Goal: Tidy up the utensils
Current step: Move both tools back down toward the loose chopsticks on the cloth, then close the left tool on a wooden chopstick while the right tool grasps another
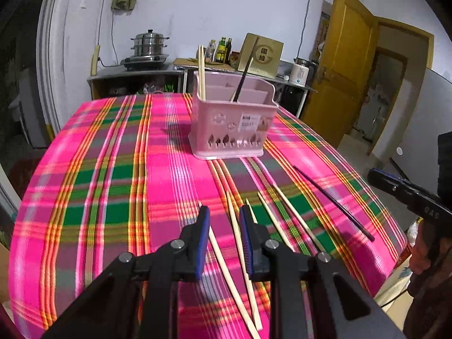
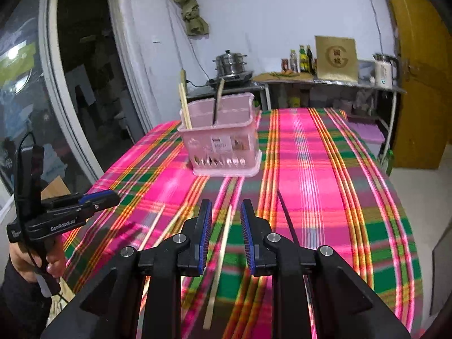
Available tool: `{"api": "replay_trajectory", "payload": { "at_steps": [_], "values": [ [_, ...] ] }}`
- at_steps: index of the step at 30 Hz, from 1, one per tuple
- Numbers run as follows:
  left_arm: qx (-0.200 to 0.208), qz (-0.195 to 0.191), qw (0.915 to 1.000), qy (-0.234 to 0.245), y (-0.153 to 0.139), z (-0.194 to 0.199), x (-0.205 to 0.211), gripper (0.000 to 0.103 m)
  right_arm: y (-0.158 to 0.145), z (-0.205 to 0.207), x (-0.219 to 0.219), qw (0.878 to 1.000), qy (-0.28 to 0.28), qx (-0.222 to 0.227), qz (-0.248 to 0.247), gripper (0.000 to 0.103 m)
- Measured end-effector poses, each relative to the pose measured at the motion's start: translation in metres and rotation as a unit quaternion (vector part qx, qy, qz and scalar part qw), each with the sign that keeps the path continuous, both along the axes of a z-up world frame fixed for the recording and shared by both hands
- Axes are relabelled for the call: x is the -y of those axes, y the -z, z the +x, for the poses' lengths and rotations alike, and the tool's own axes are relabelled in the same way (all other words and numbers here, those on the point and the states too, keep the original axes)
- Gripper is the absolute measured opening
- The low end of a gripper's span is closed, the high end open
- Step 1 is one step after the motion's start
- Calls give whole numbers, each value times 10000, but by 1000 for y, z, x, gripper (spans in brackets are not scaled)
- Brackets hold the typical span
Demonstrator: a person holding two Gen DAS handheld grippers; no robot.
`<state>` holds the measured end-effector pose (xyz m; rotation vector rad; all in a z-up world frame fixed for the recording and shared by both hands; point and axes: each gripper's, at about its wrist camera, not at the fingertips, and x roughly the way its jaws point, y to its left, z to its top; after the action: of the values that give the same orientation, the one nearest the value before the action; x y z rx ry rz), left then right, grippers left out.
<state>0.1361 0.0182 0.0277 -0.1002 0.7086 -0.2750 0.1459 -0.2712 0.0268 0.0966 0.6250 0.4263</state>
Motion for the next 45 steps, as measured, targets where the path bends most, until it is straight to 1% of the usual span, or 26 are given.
{"api": "replay_trajectory", "payload": {
  "at_steps": [6,16,29,38,45],
  "values": [
    [-106,19,9999,13,13,-11,3,22,12,-9,4,9999,19,-125,-46,21],
    [-311,-7,9995,66,26,-7,8,22,22,-5,-3,9996,-69,-256,-95,21],
    [-541,133,9983,155,34,17,22,22,27,11,-5,9990,-26,-357,-284,21],
    [-752,210,9968,164,44,41,28,22,36,34,5,9976,82,-480,-487,21],
    [-982,371,9942,251,53,60,37,22,45,59,7,9950,18,-609,-790,21]
  ]
}}
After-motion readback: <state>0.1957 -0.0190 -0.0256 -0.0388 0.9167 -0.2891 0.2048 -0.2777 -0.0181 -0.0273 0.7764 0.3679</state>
